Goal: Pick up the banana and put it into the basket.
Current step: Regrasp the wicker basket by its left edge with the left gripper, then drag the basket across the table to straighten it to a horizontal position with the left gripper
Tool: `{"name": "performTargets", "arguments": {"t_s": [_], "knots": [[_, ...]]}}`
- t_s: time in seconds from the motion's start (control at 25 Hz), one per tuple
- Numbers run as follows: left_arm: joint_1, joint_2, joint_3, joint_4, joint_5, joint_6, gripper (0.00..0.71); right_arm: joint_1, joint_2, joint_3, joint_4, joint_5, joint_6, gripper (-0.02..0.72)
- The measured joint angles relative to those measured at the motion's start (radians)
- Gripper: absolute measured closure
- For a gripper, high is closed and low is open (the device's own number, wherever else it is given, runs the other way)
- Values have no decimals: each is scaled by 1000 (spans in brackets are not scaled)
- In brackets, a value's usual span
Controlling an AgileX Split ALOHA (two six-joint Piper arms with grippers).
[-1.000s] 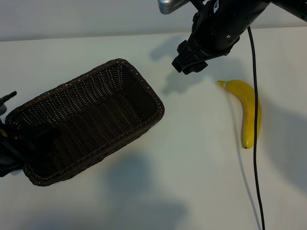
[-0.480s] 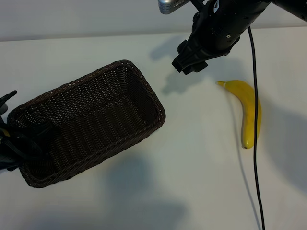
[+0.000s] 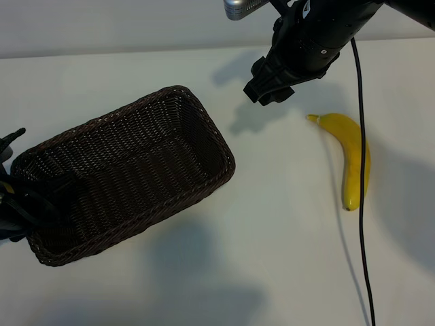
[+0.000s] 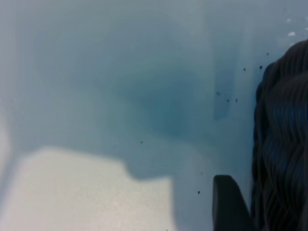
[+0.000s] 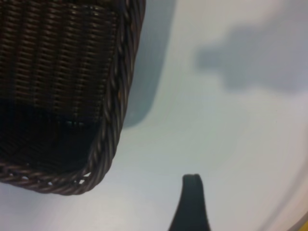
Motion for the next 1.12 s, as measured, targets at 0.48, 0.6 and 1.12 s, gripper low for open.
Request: {"name": "performTargets", "arguments": {"t_s": [0.48,0.6,1.12], "knots": [[0,-77,0,1,22,4,326,0,0,0,0,0,0,108],[0,-106,0,1,28,11,326,0,0,0,0,0,0,108],[0,-166,-172,-20,180,101,326,0,0,0,0,0,0,110]]}}
